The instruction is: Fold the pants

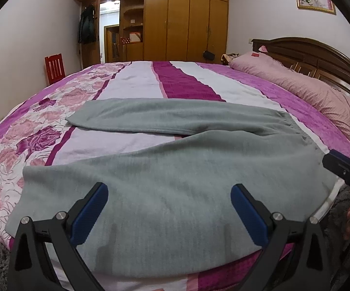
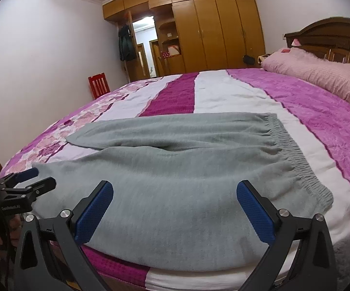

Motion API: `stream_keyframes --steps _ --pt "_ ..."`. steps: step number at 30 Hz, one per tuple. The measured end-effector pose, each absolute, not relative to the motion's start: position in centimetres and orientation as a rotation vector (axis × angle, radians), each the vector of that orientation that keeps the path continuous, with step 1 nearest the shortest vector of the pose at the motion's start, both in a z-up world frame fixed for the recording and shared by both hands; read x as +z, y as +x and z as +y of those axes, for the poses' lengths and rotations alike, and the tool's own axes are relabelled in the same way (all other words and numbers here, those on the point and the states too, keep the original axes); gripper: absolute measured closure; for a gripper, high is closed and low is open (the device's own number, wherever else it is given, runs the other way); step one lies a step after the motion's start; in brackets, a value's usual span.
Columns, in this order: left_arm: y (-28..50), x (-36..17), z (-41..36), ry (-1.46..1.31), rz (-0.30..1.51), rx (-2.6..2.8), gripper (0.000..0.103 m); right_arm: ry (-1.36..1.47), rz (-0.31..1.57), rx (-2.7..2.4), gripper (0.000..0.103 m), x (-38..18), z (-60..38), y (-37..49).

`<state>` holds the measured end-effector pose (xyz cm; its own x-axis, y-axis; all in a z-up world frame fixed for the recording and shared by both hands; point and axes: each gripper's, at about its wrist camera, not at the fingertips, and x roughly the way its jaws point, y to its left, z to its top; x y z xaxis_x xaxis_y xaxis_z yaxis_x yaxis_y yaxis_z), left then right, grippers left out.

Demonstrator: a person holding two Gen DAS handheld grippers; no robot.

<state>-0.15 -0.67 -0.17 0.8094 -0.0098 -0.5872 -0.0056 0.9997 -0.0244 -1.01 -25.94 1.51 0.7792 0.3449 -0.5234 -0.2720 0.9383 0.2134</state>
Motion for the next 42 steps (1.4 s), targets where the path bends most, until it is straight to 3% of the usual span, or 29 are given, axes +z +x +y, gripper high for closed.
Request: stream_keyframes --steps 42 --pt "0.07 -0.45 -0.55 -0.056 0.671 -0.03 0.0 0.11 0.617 0.354 0.0 1.03 -25.25 -0.77"
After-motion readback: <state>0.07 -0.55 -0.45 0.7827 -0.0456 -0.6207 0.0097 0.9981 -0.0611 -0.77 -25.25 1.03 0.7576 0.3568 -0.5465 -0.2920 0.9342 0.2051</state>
